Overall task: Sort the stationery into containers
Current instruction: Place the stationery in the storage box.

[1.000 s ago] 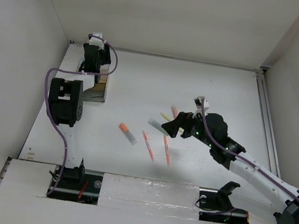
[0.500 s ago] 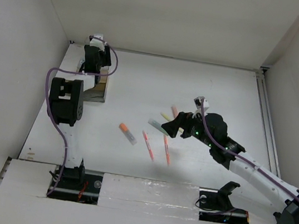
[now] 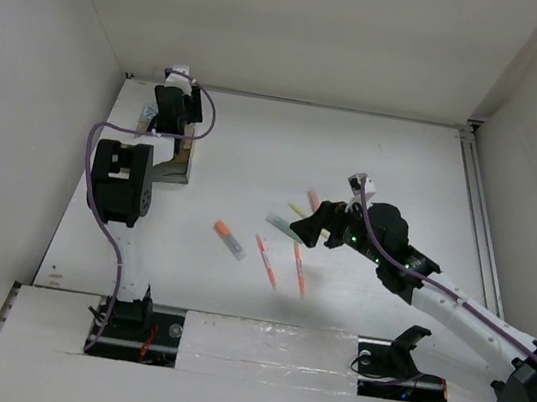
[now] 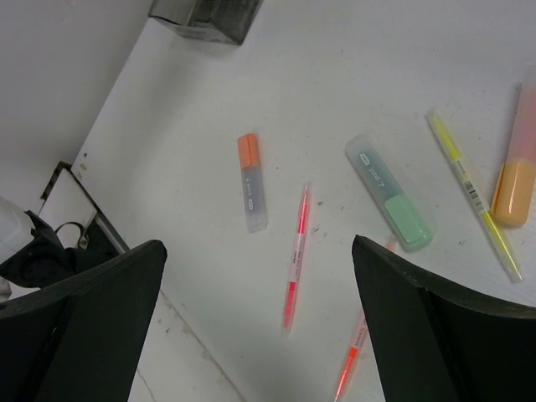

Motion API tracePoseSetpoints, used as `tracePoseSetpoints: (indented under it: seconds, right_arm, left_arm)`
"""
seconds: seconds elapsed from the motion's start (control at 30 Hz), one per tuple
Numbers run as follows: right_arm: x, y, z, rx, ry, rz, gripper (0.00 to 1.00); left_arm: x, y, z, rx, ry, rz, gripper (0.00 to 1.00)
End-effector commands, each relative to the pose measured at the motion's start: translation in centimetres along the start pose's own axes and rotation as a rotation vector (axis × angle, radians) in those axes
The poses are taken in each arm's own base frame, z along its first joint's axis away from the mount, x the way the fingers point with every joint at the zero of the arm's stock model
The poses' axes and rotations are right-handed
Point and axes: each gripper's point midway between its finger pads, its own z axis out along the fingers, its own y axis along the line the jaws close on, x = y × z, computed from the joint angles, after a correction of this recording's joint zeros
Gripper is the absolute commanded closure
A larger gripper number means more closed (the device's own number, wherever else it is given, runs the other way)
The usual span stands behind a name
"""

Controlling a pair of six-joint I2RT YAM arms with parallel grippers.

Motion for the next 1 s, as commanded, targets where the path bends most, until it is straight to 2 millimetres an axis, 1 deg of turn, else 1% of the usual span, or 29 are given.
tracePoseSetpoints:
  seconds: [0.0, 0.03, 0.1, 0.13, 0.2, 0.23, 0.57, 0.6, 0.63, 0.7, 0.73, 0.83, 0.93, 0.97]
  right_arm:
    - [-2.03, 1.71, -0.16, -0.060, -0.064, -0.035, 0.01]
    - [-2.03, 1.71, -0.16, -0.060, -0.064, -0.035, 0.01]
    - [-2.03, 1.71, -0.16, -0.060, -0.064, -0.035, 0.01]
    - [-2.03, 1.71, -0.16, -0.060, -0.064, -0.035, 0.01]
    - [-2.24, 1.88, -0.34, -0.065, -0.072, -0.036, 0.01]
    - [-2.24, 1.88, -0.34, -0.065, -0.072, -0.036, 0.01]
    - [-2.35, 2.18, -0.55, -0.077, -0.075, -0.038, 0.01]
    - [-2.35, 2.18, -0.55, -0.077, -0.075, -0.038, 0.01]
    - [-2.35, 2.18, -0.55, -0.077, -0.075, -0.038, 0.01]
    - [-2.26, 2.31, -0.58, -0.085, -0.070, -0.039, 0.01]
    - [-2.26, 2.31, -0.58, -0.085, -0.070, -0.039, 0.01]
    - [-2.26, 2.31, -0.58, -0.085, -0.070, -0.039, 0.01]
    - [-2.26, 2.31, -0.58, -0.085, -0.070, -0.039, 0.01]
    - [-2.26, 2.31, -0.58, -0.085, -0.070, -0.039, 0.01]
  left_arm:
    - [-3.28, 0.07, 0.11, -0.008, -0.103, -0.006, 1.00]
    - [-3.73, 0.03, 0.17, -0.008, -0.112, -0.007, 1.00]
    - [-3.00, 0.06, 0.33, -0.009, -0.094, -0.005, 1.00]
    - [-3.33, 0.03, 0.40, -0.009, -0.095, -0.005, 1.00]
    - [-2.88, 0.02, 0.65, -0.010, -0.077, -0.002, 1.00]
    - [-3.33, -0.02, 0.72, -0.009, -0.086, -0.004, 1.00]
    - [-3.37, 0.48, 0.71, -0.040, -0.088, -0.014, 1.00]
    - [-3.60, 0.68, 0.72, -0.051, -0.098, -0.016, 1.00]
    - [-3.17, 0.83, 0.65, -0.060, -0.090, -0.026, 1.00]
    - [-3.16, 0.83, 0.65, -0.060, -0.090, -0.026, 1.00]
    - [-2.95, 0.30, 0.56, -0.051, -0.091, -0.024, 0.98]
    - [-3.15, 0.36, 0.33, -0.051, -0.098, -0.016, 0.85]
    - [-3.15, 0.36, 0.33, -0.051, -0.098, -0.016, 0.83]
    - [-3.15, 0.36, 0.33, -0.051, -0.098, -0.016, 0.81]
